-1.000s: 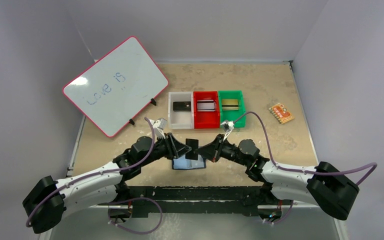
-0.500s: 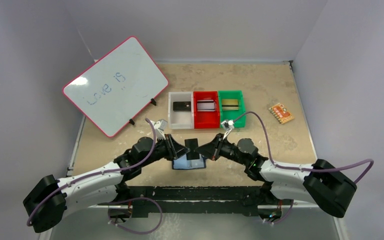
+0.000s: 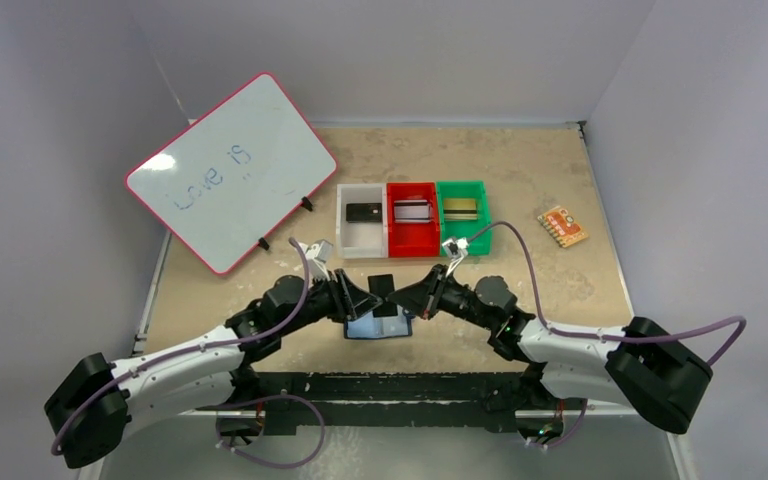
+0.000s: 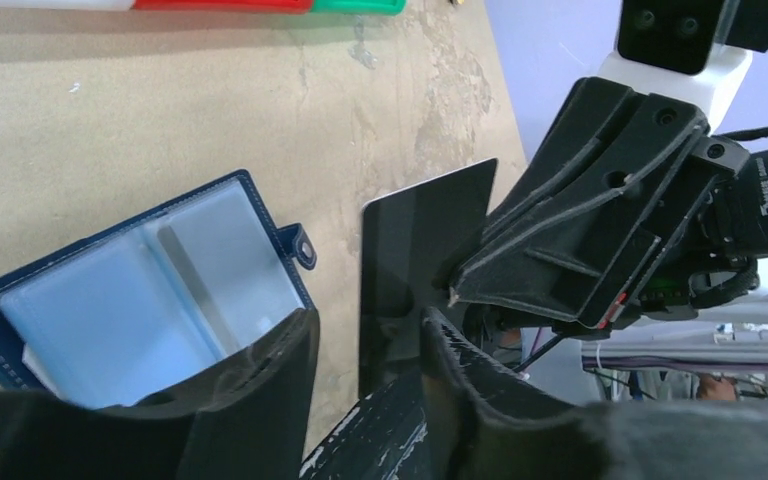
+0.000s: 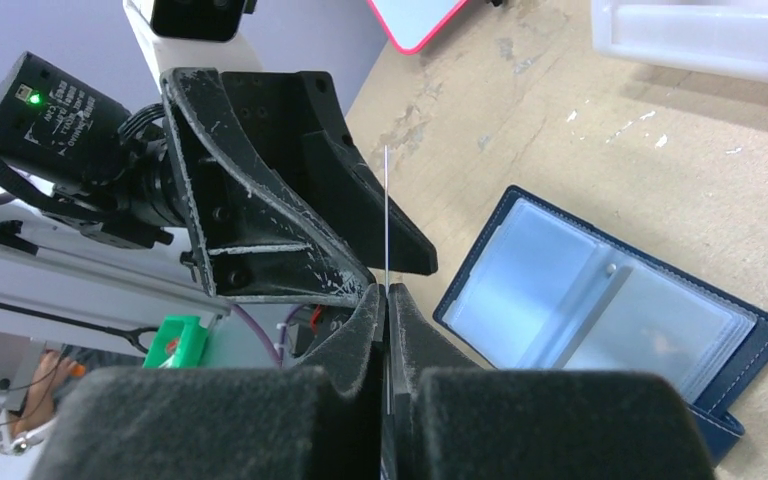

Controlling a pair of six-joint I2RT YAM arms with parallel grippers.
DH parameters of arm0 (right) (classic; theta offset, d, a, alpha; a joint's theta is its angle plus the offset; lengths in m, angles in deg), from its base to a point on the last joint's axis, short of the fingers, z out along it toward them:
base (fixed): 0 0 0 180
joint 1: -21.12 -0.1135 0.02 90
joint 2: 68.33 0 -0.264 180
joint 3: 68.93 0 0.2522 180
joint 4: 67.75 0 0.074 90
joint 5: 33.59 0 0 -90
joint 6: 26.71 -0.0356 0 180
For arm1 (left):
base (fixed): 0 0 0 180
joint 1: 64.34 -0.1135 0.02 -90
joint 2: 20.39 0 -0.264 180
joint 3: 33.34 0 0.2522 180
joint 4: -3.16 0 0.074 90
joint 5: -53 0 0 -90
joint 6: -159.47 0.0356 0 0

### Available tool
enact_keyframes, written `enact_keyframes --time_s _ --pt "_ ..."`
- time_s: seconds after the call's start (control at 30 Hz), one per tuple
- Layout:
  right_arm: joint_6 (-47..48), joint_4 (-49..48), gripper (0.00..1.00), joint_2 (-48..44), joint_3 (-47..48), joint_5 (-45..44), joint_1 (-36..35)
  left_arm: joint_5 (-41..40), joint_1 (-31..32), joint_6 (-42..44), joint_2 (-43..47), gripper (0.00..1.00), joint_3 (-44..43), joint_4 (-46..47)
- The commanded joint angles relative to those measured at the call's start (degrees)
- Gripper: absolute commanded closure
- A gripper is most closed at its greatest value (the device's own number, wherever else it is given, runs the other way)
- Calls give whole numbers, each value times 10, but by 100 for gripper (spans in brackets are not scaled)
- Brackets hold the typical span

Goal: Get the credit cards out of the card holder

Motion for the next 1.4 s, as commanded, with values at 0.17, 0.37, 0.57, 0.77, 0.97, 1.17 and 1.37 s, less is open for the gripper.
enact_keyframes --time_s 0.17,0.37,0.57,0.77,0.97,1.17,1.37 --pt "92 88 100 -34 60 -102 -2 -226 0 32 116 46 -70 -231" --pt "279 195 100 -38 160 -200 -2 -390 0 14 161 42 -113 -403" --pt "470 250 100 48 276 -237 -1 -427 0 7 177 36 -123 -461" --pt "623 316 100 175 407 -274 -2 -427 0 -5 175 36 -127 -498" --pt "740 342 100 277 499 -303 -2 -425 0 -11 204 28 -123 -511" --pt "804 365 100 352 563 -280 -2 -432 0 -12 200 24 -137 -522" --pt "867 382 100 410 608 -284 -2 -460 0 4 186 23 -182 -551"
